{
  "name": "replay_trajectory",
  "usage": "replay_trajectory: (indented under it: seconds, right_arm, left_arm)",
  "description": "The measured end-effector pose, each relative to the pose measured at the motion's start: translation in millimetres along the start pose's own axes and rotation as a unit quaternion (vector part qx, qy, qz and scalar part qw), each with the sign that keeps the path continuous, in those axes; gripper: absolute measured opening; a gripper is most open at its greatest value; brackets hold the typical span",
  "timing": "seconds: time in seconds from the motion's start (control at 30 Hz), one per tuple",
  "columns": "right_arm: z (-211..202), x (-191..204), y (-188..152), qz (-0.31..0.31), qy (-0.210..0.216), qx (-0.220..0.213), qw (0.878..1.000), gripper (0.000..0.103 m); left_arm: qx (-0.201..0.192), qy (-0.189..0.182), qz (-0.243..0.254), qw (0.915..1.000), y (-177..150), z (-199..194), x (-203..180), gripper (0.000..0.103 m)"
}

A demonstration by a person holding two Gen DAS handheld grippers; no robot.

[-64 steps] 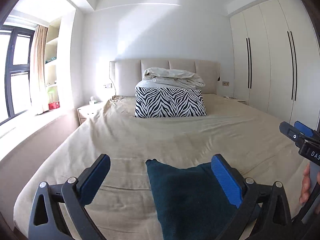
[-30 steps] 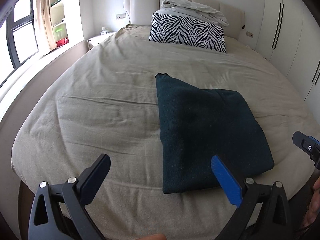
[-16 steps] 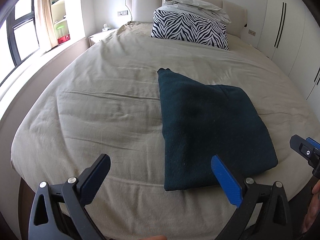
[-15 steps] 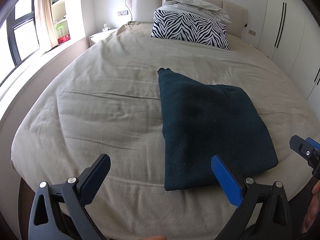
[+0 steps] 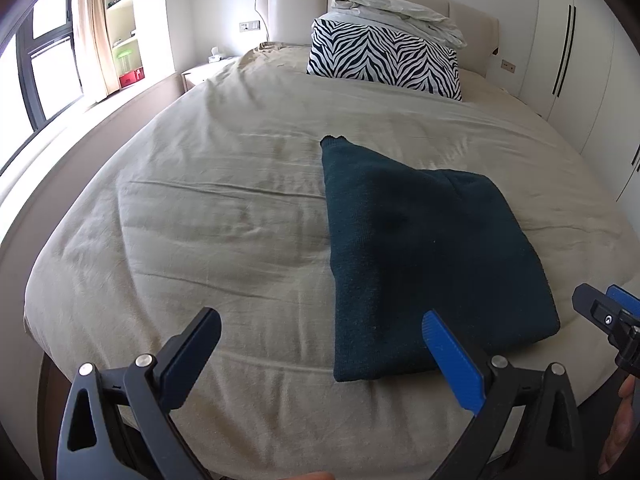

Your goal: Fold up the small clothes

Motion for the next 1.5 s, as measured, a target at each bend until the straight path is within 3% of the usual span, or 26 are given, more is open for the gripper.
replay_trajectory:
  seconds: [1.5]
  right_arm:
    - [4.4, 2.9, -7.8, -0.001, 0.002, 0.008, 1.000, 0.103]
  left_arm:
    - [0.006, 0.000, 0.005, 1.0000, -3.0, 2.5, 3.3, 0.103]
Point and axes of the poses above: each gripper's, at about its wrist camera, not at the fingertips, and z roughly the way its jaws point, x to its left, y to its top, the point moved 8 cm from there along z, roughly the way its jaws point, and after that the axes turned 4 degrees about -x, right-handed, at the moved point
